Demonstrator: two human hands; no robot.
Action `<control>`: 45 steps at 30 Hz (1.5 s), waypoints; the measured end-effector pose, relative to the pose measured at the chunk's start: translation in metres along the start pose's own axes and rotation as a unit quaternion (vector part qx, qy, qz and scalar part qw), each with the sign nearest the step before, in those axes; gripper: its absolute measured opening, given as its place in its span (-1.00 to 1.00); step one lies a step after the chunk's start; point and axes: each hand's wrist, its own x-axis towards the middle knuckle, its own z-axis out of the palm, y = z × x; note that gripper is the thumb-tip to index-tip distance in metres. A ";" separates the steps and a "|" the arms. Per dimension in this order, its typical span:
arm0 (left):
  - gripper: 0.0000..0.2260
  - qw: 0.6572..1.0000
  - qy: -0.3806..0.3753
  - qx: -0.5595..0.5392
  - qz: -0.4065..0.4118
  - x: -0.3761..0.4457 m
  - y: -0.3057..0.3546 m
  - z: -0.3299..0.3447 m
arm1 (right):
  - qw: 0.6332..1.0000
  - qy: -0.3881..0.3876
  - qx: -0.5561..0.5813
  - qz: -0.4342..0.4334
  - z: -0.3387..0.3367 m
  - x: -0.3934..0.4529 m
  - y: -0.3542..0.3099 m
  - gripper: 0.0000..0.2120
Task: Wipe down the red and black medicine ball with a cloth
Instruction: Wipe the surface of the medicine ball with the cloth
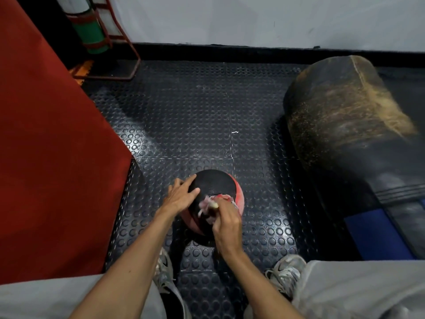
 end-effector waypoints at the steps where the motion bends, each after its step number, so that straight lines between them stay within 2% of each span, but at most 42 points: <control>1: -0.46 1.000 -0.007 0.001 0.011 0.001 0.003 0.000 | 0.999 0.010 0.012 0.047 0.001 0.012 0.000 -0.62; 3: -0.38 0.999 -0.022 -0.010 0.043 0.003 0.010 0.002 | 0.994 -0.017 0.033 0.101 0.010 0.026 -0.004 -0.57; 4: -0.35 0.998 -0.027 -0.019 0.058 0.002 0.012 0.003 | 0.994 -0.036 0.016 0.098 0.014 0.023 -0.007 -0.52; 5: -0.33 0.997 -0.032 -0.026 0.066 0.001 0.013 0.005 | 0.996 -0.050 -0.016 0.076 0.015 0.013 -0.010 -0.46; 7: -0.31 0.997 -0.038 -0.043 0.055 0.001 0.010 0.004 | 0.994 -0.087 -0.062 -0.040 0.008 -0.016 -0.004 -0.36; 8: -0.31 0.997 -0.041 -0.049 0.041 0.001 0.009 0.001 | 0.987 -0.113 -0.069 -0.092 0.001 -0.032 0.002 -0.38; 9: -0.31 0.997 -0.042 -0.053 0.028 0.003 0.008 -0.001 | 0.984 -0.132 -0.066 -0.103 -0.006 -0.046 0.007 -0.47; 10: -0.32 0.997 -0.042 -0.058 0.015 0.005 0.007 -0.004 | 0.987 -0.124 -0.064 -0.074 -0.014 -0.057 0.009 -0.58; 11: -0.32 0.997 -0.041 -0.060 0.003 0.008 0.006 -0.006 | 0.995 -0.086 -0.046 -0.005 -0.021 -0.061 0.009 -0.67; 13: -0.31 0.998 -0.035 -0.053 -0.003 0.012 0.006 -0.008 | 0.986 0.053 -0.008 0.158 -0.026 -0.046 0.003 -0.75; 14: -0.30 0.998 -0.031 -0.046 -0.005 0.011 0.009 -0.009 | 0.973 0.111 0.000 0.200 -0.026 -0.030 0.003 -0.78; 15: -0.30 0.999 -0.025 -0.030 -0.007 0.009 0.012 -0.009 | 0.970 0.133 0.010 0.205 -0.026 -0.010 0.003 -0.77; 16: -0.29 1.000 -0.012 -0.004 -0.008 0.007 0.016 -0.008 | 0.974 0.124 0.017 0.189 -0.026 0.012 0.003 -0.73; 19: -0.27 0.996 0.009 0.075 0.037 0.003 0.029 -0.006 | 0.989 0.028 -0.034 0.142 -0.008 0.050 -0.006 -0.68; 22: -0.25 0.995 -0.046 0.027 0.085 0.000 0.030 0.006 | 0.992 -0.028 -0.111 0.056 -0.001 0.046 -0.005 -0.58; 25: -0.29 0.997 -0.049 0.018 0.062 0.000 0.025 0.006 | 0.983 -0.070 -0.149 -0.074 -0.014 0.042 0.017 -0.57; 26: -0.30 0.997 -0.051 0.007 0.051 0.002 0.026 0.004 | 0.983 -0.064 -0.148 -0.083 -0.017 0.036 0.019 -0.58; 31: -0.40 0.998 -0.052 -0.026 0.034 0.009 0.021 -0.001 | 0.995 -0.057 -0.068 -0.053 -0.016 -0.009 0.014 -0.61; 34: -0.38 0.998 -0.054 -0.046 0.005 0.013 0.006 -0.011 | 0.996 0.012 -0.036 0.075 -0.021 0.023 0.014 -0.59; 36: -0.35 0.997 -0.048 -0.059 -0.017 0.012 0.005 -0.016 | 0.991 0.012 -0.037 0.129 -0.012 0.057 0.005 -0.57; 39: -0.23 0.997 -0.041 -0.061 -0.026 0.003 0.013 -0.006 | 0.993 -0.043 -0.026 0.107 0.010 0.060 -0.006 -0.54; 42: -0.23 0.995 -0.036 -0.086 -0.027 0.001 0.003 0.001 | 0.997 -0.036 -0.054 0.038 0.007 0.020 -0.007 -0.54; 45: -0.31 0.995 -0.035 -0.094 -0.008 0.003 -0.001 -0.004 | 0.997 0.004 -0.032 0.065 -0.004 0.038 -0.007 -0.58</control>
